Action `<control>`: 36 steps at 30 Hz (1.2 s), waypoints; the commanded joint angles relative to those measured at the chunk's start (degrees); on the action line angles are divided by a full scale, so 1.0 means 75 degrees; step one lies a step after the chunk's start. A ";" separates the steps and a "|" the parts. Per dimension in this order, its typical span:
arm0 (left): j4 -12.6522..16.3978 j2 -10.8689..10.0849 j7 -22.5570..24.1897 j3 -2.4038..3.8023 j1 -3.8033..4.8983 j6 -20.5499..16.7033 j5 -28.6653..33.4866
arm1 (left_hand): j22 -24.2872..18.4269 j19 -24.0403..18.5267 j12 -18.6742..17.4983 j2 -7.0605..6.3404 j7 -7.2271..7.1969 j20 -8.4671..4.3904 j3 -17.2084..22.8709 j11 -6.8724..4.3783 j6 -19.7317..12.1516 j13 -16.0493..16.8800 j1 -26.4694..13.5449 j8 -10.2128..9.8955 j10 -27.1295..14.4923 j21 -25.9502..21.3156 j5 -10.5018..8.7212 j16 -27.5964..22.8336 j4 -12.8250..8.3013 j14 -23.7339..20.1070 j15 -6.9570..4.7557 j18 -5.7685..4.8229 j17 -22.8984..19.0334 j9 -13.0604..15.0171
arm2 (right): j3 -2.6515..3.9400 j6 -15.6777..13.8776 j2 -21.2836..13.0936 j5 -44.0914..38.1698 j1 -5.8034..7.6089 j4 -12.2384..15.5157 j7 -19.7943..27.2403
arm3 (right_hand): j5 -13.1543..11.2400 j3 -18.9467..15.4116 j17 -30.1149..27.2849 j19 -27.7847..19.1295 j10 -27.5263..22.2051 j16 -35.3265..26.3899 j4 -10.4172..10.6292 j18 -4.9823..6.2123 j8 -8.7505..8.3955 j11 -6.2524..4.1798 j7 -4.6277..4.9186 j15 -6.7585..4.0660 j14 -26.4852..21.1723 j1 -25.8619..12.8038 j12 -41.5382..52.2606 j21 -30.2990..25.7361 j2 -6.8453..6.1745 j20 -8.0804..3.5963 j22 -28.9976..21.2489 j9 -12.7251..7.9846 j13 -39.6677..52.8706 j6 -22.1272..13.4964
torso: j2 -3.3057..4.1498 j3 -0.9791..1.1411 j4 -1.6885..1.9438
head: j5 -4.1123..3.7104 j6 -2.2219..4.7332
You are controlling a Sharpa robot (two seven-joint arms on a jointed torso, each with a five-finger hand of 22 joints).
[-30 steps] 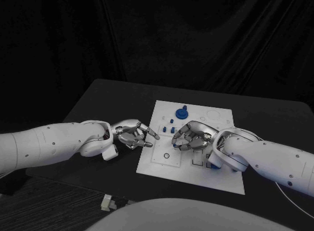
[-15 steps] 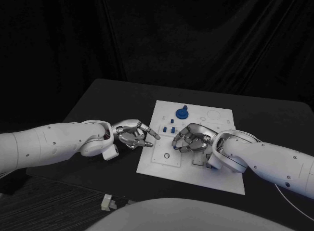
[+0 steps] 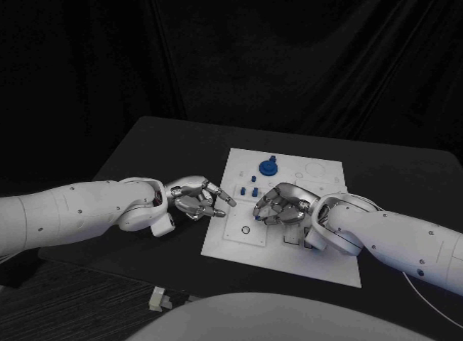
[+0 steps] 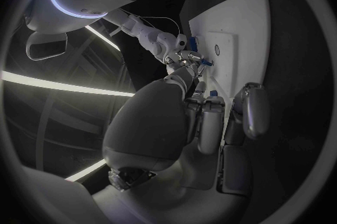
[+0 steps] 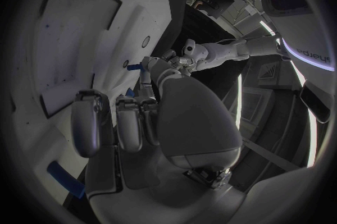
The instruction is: Assemble the parts on the task board
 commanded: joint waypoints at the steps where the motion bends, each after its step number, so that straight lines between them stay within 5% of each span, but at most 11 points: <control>1: 0.0013 0.0011 0.0063 0.0007 -0.0003 0.0073 0.0034 | 0.1384 -0.0034 -0.0051 0.0019 0.0028 -0.0004 0.0046 -0.0008 -0.0004 0.1676 0.0035 0.0024 0.0383 -0.0034 0.0038 0.0020 0.0002 0.0780 0.0006 0.0132 0.2013 -0.0002 | -0.0012 -0.0036 0.0005 0.0013 -0.0051 -0.0011 0.0018 | -0.0041 0.0002 0.2013 -0.0033 0.0800 0.0019 0.0002 0.0090 -0.0030 0.0062 0.0007 0.0051 0.0807 0.0068 -0.0020 -0.0056 -0.0010 0.0030 0.1562 -0.0003 0.2009 -0.0051 | -0.0002 0.0000 0.0000 | 0.0004 -0.0002; 32: -0.0005 0.0044 0.0020 0.0007 -0.0003 0.0118 0.0034 | 0.1385 -0.0033 -0.0049 0.0017 0.0030 -0.0005 0.0048 -0.0007 -0.0002 0.1678 0.0026 0.0029 0.0387 -0.0033 0.0035 0.0020 0.0006 0.0780 0.0006 0.0131 0.2013 -0.0001 | -0.0012 -0.0025 -0.0157 0.0013 -0.0071 0.0245 -0.0116 | -0.0082 -0.0033 0.2013 -0.0042 0.0800 0.0019 0.0050 0.0091 -0.0069 0.0071 0.0030 0.0057 0.0807 0.0036 -0.0020 -0.0061 -0.0015 0.0035 0.1560 -0.0066 0.2009 -0.0069 | 0.0001 0.0001 0.0003 | -0.0004 -0.0002; 36: -0.0008 0.0050 0.0020 0.0007 -0.0003 0.0122 0.0034 | 0.1385 -0.0033 -0.0049 0.0017 0.0030 -0.0005 0.0048 -0.0007 -0.0002 0.1678 0.0026 0.0029 0.0387 -0.0033 0.0035 0.0020 0.0006 0.0780 0.0006 0.0131 0.2013 -0.0001 | -0.0012 -0.0214 -0.0231 0.0012 -0.0067 0.0330 -0.0105 | -0.0227 -0.0045 0.2013 -0.0028 0.0800 0.0019 0.0132 0.0087 -0.0337 0.0109 0.0096 0.0076 0.0807 0.0023 -0.0020 -0.0034 -0.0066 0.0060 0.1566 -0.0373 0.2009 -0.0378 | 0.0001 0.0000 0.0000 | -0.0001 -0.0002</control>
